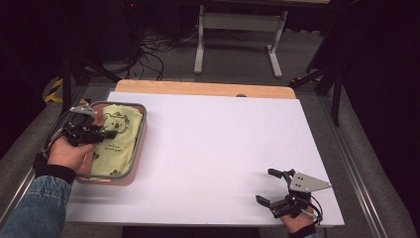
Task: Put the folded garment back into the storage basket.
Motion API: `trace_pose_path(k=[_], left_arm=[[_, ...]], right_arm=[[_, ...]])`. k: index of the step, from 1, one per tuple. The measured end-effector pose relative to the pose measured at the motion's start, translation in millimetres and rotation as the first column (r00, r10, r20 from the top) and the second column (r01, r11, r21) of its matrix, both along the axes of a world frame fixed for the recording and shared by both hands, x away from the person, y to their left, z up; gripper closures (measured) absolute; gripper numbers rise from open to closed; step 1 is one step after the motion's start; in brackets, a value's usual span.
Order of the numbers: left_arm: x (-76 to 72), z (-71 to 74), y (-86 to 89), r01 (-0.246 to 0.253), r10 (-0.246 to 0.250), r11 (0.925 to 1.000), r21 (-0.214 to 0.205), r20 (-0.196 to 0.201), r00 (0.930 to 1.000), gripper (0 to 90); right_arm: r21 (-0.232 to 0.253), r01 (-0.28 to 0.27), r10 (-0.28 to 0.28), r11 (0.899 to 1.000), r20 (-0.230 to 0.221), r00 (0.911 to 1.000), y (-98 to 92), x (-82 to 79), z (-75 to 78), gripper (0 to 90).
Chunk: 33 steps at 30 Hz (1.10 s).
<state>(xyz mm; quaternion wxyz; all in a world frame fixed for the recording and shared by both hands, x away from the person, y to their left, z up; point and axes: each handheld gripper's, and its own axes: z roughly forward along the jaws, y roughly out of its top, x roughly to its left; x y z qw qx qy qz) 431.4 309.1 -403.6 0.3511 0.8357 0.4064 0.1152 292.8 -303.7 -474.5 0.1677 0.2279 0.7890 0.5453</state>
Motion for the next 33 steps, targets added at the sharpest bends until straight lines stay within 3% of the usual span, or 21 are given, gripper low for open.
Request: trace_pose_path(k=[25,33], left_arm=[[6.7,-8.2,-3.8,-0.033,0.034,0.9991,0.028,-0.032,0.9989,63.0],[10.3,-10.9,-2.1,-0.09,0.091,0.9952,0.038,-0.048,0.9947,45.8]], right_arm=[[-0.001,0.001,-0.001,1.0,0.001,1.0,-0.6,-0.9,0.4,1.9],[0.0,-0.001,0.001,1.0,0.001,1.0,-0.6,-0.9,0.4,1.8]])
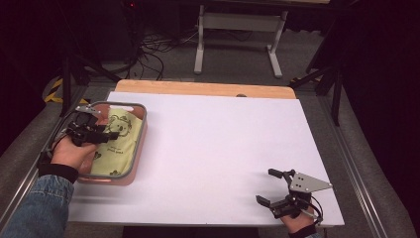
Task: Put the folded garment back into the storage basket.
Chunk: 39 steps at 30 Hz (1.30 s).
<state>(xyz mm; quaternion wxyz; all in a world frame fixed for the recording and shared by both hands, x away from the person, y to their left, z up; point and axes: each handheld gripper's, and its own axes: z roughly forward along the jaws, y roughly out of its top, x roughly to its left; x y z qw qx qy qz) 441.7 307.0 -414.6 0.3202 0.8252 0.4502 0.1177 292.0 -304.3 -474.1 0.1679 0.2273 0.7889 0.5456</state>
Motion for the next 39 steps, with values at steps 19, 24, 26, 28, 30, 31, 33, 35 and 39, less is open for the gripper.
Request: trace_pose_path(k=[19,24,26,28,30,31,33,35,39], left_arm=[[-7.6,17.2,-9.4,-0.014,0.015,0.9998,-0.015,0.094,0.9954,24.9],[-16.2,30.3,-19.2,-0.006,0.009,0.9997,-0.024,0.135,0.9908,15.8],[-20.5,34.8,-22.2,0.015,-0.014,0.9999,-0.006,0.16,0.9871,12.7],[-26.2,40.7,-25.7,0.025,-0.021,0.9995,-0.02,0.181,0.9832,11.1],[-30.7,45.3,-28.0,0.04,-0.033,0.9988,-0.027,0.195,0.9803,9.0],[-33.5,47.6,-29.7,0.045,-0.037,0.9984,-0.033,0.201,0.9789,8.0],[-39.2,51.7,-33.4,0.059,-0.049,0.9974,-0.042,0.213,0.9758,6.1],[-44.7,55.7,-36.8,0.074,-0.062,0.9964,-0.042,0.232,0.9707,5.2],[-55.9,63.3,-43.5,0.097,-0.079,0.9935,-0.059,0.257,0.9632,3.7]], right_arm=[[0.001,-0.002,0.002,1.0,0.0,1.0,0.2,0.4,-0.1,1.8],[0.002,-0.002,0.002,1.0,0.001,1.0,0.3,0.5,0.0,1.8],[0.001,-0.001,0.001,1.0,0.002,1.0,0.4,0.8,0.0,1.8],[0.002,-0.001,0.001,1.0,0.002,1.0,0.7,1.0,0.0,1.8],[0.001,0.0,0.0,1.0,0.002,1.0,0.5,0.9,0.2,1.8],[0.002,-0.001,0.001,1.0,0.002,1.0,0.4,0.9,0.2,1.8],[0.001,0.001,-0.001,1.0,0.003,1.0,0.3,0.6,0.5,1.8],[0.001,0.001,-0.001,1.0,0.003,1.0,0.3,0.7,0.5,1.8],[0.002,0.002,-0.002,1.0,0.003,1.0,-0.1,0.5,0.9,1.8]])
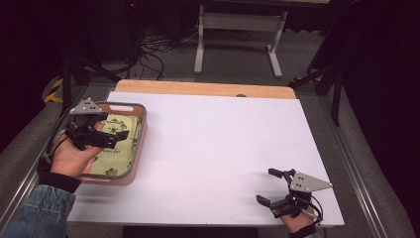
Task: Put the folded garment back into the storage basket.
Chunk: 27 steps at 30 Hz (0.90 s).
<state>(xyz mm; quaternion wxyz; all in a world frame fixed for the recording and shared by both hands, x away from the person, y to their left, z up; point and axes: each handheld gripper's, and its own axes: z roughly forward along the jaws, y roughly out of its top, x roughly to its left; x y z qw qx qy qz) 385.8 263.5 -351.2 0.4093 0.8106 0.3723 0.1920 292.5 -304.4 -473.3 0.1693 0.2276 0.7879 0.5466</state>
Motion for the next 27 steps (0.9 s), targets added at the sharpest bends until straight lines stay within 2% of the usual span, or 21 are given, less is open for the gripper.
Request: trace_pose_path(k=[4,8,10,13,15,18,20,23,27], left_arm=[[-10.3,4.6,-5.7,0.029,-0.029,0.9994,-0.018,0.02,0.9994,3.4],[-22.0,4.7,-10.1,0.044,-0.041,0.9971,-0.062,0.048,0.998,2.9],[-28.6,2.0,-13.3,0.054,-0.048,0.9943,-0.091,0.067,0.9966,2.9],[-34.1,-1.5,-17.1,0.065,-0.057,0.9921,-0.107,0.078,0.9953,2.8],[-42.6,-8.5,-24.1,0.081,-0.07,0.9881,-0.13,0.09,0.9935,2.8],[-48.1,-13.4,-28.7,0.094,-0.081,0.9857,-0.14,0.099,0.9918,2.8],[-55.5,-19.6,-34.4,0.12,-0.104,0.9803,-0.157,0.106,0.9889,2.9],[-60.5,-23.9,-38.2,0.13,-0.112,0.9777,-0.165,0.117,0.9868,3.0],[-68.9,-35.6,-47.8,0.162,-0.137,0.9634,-0.214,0.127,0.9823,3.2]], right_arm=[[-0.002,0.0,0.0,1.0,0.001,1.0,0.2,0.0,0.0,1.8],[-0.002,0.001,-0.001,1.0,0.001,1.0,-0.1,-0.1,0.2,1.8],[-0.001,0.0,0.0,1.0,0.001,1.0,-0.1,-0.1,0.2,1.8],[-0.001,0.0,0.0,1.0,0.002,1.0,-0.2,-0.2,0.4,1.8],[0.0,0.0,0.0,1.0,0.002,1.0,-0.3,-0.2,0.4,1.8],[0.001,0.001,-0.001,1.0,0.003,1.0,-0.7,-0.1,0.5,1.8],[0.002,0.002,-0.002,1.0,0.004,1.0,-1.2,-0.1,0.6,1.8],[0.003,0.003,-0.003,1.0,0.005,1.0,-1.7,0.0,0.6,1.8],[0.002,0.002,-0.002,1.0,0.005,1.0,-1.6,-0.2,0.9,1.8]])
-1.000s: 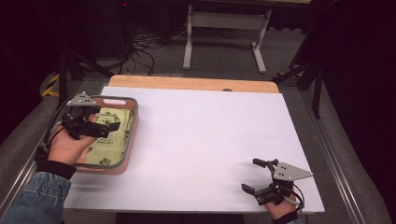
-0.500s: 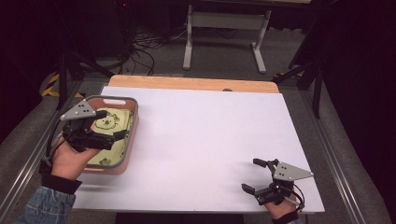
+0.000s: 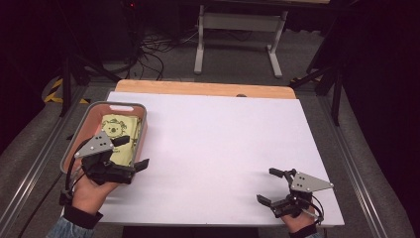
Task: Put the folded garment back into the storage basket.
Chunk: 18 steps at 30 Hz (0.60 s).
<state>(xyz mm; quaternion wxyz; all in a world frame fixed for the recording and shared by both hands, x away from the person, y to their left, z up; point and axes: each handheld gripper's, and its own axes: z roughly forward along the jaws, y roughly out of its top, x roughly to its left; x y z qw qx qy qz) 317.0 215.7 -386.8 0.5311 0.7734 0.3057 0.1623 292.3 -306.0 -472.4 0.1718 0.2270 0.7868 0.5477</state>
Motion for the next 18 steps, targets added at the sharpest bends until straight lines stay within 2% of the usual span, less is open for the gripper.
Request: trace_pose_path(k=[3,8,12,18], left_arm=[[-1.6,-9.8,-7.4,0.026,-0.026,0.999,-0.037,-0.003,0.9997,3.6],[-2.8,-20.8,-16.5,0.049,-0.049,0.9972,-0.057,0.002,0.9988,3.8],[-4.5,-36.8,-26.7,0.076,-0.076,0.9936,-0.083,0.002,0.9971,4.0],[-6.4,-53.5,-37.5,0.105,-0.105,0.9899,-0.096,0.007,0.9945,4.1]], right_arm=[[0.0,0.0,0.0,1.0,0.0,1.0,0.1,0.1,0.0,1.8],[0.001,-0.001,0.001,1.0,0.0,1.0,0.0,0.0,0.1,1.8],[0.003,-0.004,0.004,1.0,0.001,1.0,-0.4,0.1,0.1,1.8],[0.002,-0.004,0.004,1.0,0.0,1.0,-0.6,0.0,0.1,1.8]])
